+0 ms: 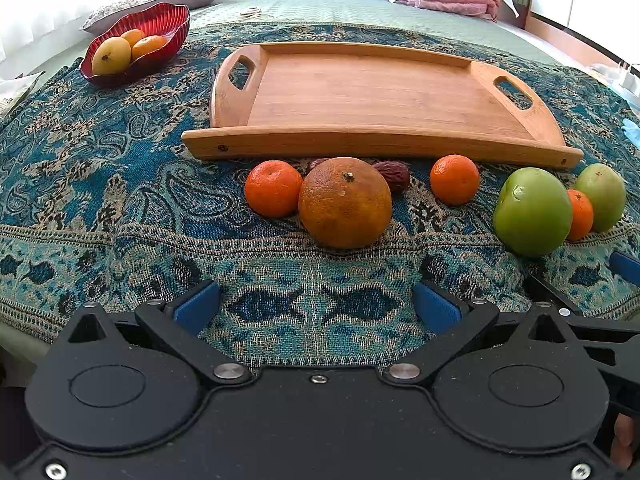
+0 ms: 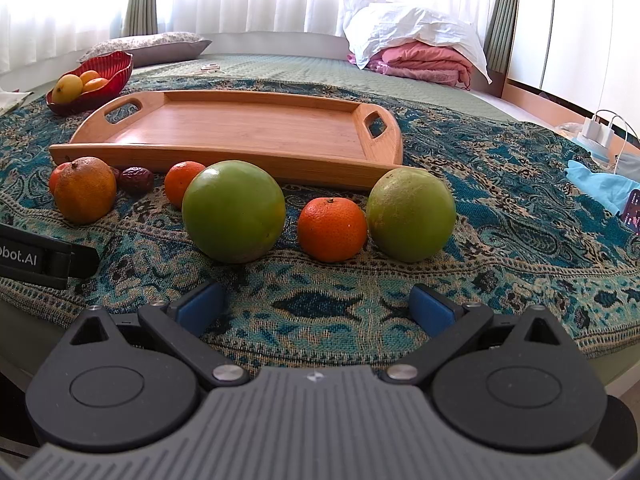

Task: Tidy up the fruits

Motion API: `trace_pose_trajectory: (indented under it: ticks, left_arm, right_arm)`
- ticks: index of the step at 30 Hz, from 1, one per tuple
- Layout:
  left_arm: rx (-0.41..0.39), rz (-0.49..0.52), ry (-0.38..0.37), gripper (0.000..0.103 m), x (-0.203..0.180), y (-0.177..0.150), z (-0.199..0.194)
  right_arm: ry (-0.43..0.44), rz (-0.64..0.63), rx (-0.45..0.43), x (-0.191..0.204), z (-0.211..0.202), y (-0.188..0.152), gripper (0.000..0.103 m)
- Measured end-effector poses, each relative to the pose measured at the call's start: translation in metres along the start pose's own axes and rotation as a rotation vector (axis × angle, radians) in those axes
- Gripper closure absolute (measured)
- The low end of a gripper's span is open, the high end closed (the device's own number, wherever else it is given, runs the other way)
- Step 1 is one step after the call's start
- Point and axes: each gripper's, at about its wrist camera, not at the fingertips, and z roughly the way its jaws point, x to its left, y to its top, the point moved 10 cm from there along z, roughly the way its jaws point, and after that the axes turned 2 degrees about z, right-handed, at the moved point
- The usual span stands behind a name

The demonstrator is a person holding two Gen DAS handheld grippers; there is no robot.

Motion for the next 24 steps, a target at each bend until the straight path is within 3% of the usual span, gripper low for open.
trace_pose_trajectory:
  ticks: [24]
  left_arm:
    - [-0.119, -0.005, 0.030, 0.000, -0.0009, 0.0015, -0.0089]
  right_arm:
    - [-0.014, 0.009, -0.113, -0.0030, -0.0073, 0.0000, 0.000]
